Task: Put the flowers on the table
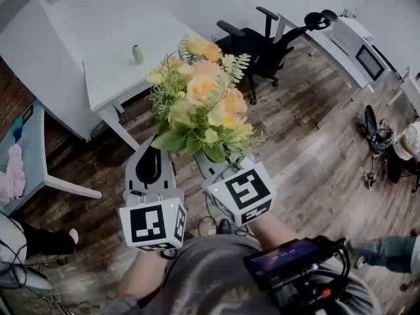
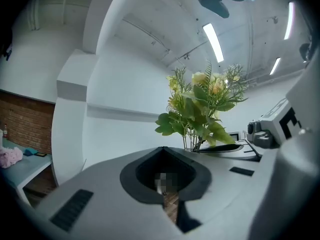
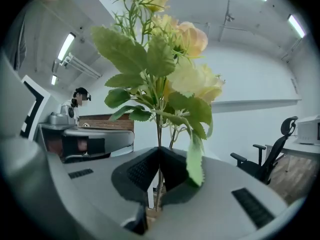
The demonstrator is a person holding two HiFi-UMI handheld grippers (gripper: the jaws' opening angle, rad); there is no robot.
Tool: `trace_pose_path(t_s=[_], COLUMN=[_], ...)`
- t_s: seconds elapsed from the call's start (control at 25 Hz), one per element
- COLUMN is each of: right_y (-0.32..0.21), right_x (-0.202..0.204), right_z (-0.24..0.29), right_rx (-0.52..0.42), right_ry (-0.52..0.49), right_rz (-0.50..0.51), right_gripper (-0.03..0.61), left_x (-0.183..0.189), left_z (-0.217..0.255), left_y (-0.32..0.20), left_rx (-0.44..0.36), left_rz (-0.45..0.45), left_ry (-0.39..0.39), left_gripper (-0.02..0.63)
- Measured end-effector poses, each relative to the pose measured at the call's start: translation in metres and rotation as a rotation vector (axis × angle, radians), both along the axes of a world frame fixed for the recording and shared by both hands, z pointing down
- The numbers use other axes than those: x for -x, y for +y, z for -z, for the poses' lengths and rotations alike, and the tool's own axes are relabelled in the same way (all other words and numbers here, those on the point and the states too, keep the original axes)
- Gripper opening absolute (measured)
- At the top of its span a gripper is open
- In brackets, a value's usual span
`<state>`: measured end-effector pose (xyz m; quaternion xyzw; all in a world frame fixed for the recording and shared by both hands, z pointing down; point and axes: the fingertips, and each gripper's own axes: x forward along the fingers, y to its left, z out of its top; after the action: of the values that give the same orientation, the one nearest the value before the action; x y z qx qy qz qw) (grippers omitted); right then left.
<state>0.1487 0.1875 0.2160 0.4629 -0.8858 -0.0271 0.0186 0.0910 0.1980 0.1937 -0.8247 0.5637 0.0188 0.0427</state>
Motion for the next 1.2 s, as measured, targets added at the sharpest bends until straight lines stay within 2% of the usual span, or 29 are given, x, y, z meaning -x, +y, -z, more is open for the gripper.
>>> trace_pose_path(t_s=[0.16,0.48,0.68,0.84,1.2], right_y=[-0.006,-0.037,-0.084,-0.129,-0.267], right_x=[-0.027,-0.023,0.001,0.034,0.111], right_z=[0.003,-0.004,-0.013,-0.014,0.011], right_rx=[0.001,0.026,0.049,0.029,0.039], right_ry=[-0.040,-0.038,-0.033,-0.030,-0.034], right_rz=[0.022,0.005,-0.026,-0.042,-0.118], right_gripper=[0.012,0.012,0.012,0.012,0.012], left_x=[-0.023,-0.011,0.020,0.052,0.142], left_z=[0.003,-0.013,-0.024,-0.027,-0.004], left_y=[-0.002,-0.034,-0.085,-0.137,-0.276], left_rx=[-0.003,0.042,0.072,0.067,0.062], left_rz=[0.019,0.022,0.009,-0.019,-0.073], left_ry=[-0.013,-0.009,0.015,0.030,0.044], left_gripper=[0.005,0.005,0.005,0.005,0.005])
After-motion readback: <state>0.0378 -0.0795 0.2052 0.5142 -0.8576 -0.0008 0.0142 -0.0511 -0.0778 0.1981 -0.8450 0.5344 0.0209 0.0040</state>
